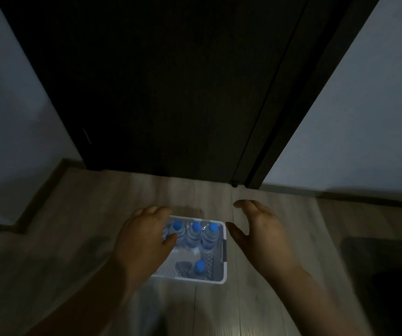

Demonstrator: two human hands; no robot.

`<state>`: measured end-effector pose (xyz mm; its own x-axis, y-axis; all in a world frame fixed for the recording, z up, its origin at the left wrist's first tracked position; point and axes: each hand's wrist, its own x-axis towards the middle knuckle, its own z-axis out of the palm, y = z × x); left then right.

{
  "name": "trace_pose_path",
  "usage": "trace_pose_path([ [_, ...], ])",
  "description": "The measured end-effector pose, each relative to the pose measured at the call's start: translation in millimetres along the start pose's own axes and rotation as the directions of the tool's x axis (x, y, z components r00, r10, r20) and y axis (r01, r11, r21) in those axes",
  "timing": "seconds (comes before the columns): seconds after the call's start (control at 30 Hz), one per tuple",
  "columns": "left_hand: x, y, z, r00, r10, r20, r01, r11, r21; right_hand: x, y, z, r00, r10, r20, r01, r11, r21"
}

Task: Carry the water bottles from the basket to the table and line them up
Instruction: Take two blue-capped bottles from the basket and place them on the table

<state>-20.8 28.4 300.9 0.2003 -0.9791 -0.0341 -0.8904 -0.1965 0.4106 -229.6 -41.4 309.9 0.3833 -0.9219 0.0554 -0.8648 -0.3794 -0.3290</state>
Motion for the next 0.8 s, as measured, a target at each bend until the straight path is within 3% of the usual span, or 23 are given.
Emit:
trace_pose_path([
  [0.37,63,-96,192,0.978,0.114,-0.172,-0.120,0.992,-0.025,43,62,218,0.984,-0.015,-0.179,0.025,0.998,0.055],
  [0.8,106,-105,259,0.965,0.102,-0.240,-0.123,0.990,-0.075,62,111,291,0.967,-0.004,-0.255,0.005,1.000,0.005],
])
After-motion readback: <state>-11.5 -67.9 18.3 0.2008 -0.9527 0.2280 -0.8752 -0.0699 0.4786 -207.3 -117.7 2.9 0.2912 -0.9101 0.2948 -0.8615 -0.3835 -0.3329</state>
